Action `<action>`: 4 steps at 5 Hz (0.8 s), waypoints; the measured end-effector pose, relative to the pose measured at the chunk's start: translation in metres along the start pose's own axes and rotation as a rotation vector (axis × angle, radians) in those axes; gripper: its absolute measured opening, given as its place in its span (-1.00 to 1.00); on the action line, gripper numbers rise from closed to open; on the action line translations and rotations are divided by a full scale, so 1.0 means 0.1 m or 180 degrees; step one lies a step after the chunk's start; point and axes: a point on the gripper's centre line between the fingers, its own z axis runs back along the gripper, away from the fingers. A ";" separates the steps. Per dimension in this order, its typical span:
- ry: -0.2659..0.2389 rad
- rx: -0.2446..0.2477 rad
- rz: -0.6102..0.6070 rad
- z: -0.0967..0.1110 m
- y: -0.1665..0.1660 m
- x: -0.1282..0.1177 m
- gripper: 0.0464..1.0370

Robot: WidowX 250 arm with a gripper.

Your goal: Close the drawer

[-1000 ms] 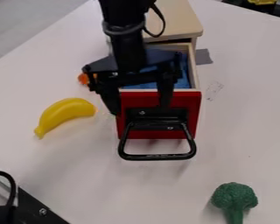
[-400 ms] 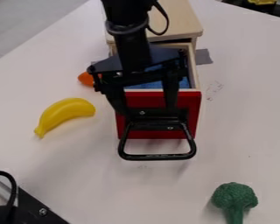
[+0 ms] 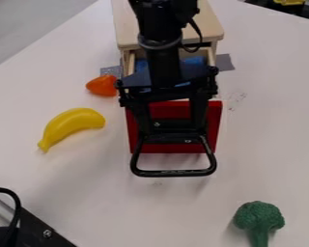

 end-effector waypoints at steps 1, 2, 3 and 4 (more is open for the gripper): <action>0.0007 0.0058 0.0027 -0.09 -0.03 0.05 0.91; 0.0083 0.0131 0.0077 -0.19 -0.10 0.09 0.91; 0.0049 0.0103 0.0136 -0.15 -0.21 0.22 0.91; 0.0009 0.0002 0.0277 -0.08 -0.30 0.40 0.91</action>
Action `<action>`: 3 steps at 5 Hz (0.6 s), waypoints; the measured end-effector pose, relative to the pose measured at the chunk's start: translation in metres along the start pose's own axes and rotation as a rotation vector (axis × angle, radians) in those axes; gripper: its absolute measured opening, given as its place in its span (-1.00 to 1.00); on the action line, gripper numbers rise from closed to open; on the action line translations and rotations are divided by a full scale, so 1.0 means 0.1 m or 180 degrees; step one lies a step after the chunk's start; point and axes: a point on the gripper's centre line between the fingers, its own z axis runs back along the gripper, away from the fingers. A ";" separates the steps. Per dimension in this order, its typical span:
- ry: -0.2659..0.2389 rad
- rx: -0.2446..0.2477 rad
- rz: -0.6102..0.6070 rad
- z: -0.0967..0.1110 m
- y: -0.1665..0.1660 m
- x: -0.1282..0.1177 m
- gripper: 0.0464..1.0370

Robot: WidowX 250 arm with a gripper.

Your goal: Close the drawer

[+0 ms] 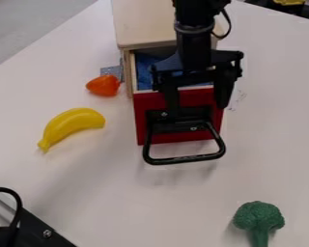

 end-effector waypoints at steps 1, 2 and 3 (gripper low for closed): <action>-0.0073 -0.0054 0.0129 0.05 -0.02 0.22 0.92; -0.0111 -0.0080 0.0146 0.08 -0.05 0.29 0.92; -0.0151 -0.0042 0.0121 0.07 -0.04 0.33 0.92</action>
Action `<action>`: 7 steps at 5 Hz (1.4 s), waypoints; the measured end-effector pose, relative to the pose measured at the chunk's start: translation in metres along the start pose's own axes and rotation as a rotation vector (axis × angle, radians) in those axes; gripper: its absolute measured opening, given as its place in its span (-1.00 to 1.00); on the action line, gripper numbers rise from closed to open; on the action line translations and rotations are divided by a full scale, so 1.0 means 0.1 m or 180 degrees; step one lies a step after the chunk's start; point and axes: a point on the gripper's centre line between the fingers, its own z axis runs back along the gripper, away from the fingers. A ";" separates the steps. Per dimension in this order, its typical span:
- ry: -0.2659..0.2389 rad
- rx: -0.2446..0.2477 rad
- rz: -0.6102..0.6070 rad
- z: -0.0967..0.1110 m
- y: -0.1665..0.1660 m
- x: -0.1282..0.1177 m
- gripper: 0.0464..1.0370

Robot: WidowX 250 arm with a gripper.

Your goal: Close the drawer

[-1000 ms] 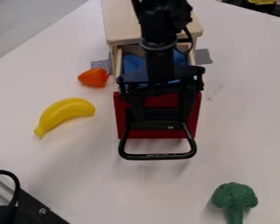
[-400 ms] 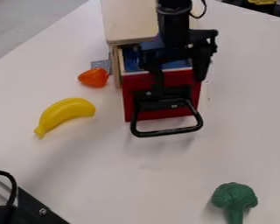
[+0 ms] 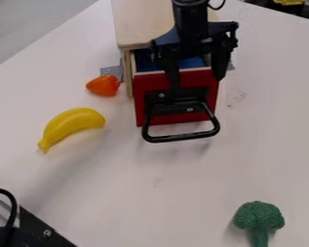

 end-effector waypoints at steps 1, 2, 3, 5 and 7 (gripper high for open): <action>-0.0070 0.0020 -0.0040 -0.02 0.02 0.02 0.92; -0.0102 0.0197 -0.0120 -0.18 0.16 -0.01 0.92; -0.0108 0.0255 -0.0141 -0.23 0.19 0.00 0.92; -0.0202 0.0193 0.0039 -0.19 0.16 0.31 0.92; -0.0241 0.0177 0.0051 -0.17 0.17 0.36 0.92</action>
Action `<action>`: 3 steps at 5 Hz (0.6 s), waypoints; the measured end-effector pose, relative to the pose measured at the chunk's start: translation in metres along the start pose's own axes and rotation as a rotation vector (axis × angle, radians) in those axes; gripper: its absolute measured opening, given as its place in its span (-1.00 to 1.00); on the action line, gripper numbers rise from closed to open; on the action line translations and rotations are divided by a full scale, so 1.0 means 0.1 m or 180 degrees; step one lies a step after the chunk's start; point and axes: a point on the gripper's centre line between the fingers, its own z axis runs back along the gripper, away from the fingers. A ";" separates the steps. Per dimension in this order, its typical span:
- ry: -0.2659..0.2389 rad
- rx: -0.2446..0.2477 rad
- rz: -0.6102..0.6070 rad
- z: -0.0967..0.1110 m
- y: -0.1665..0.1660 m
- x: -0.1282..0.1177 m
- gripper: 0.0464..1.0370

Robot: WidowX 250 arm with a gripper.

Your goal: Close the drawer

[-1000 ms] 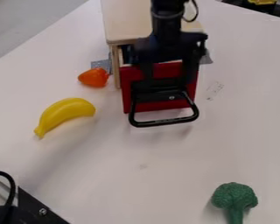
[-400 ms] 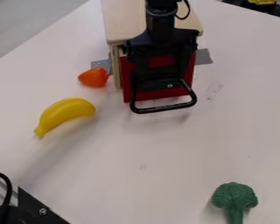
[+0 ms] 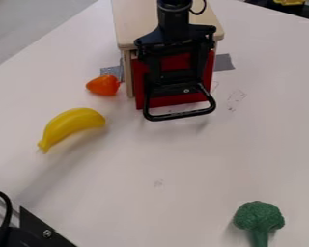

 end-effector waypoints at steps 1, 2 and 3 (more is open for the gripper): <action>-0.0014 0.0008 -0.0012 0.00 0.00 0.01 0.92; -0.0046 0.0053 -0.0022 -0.08 0.00 0.08 0.92; -0.0066 0.0070 0.0011 -0.12 0.00 0.17 0.92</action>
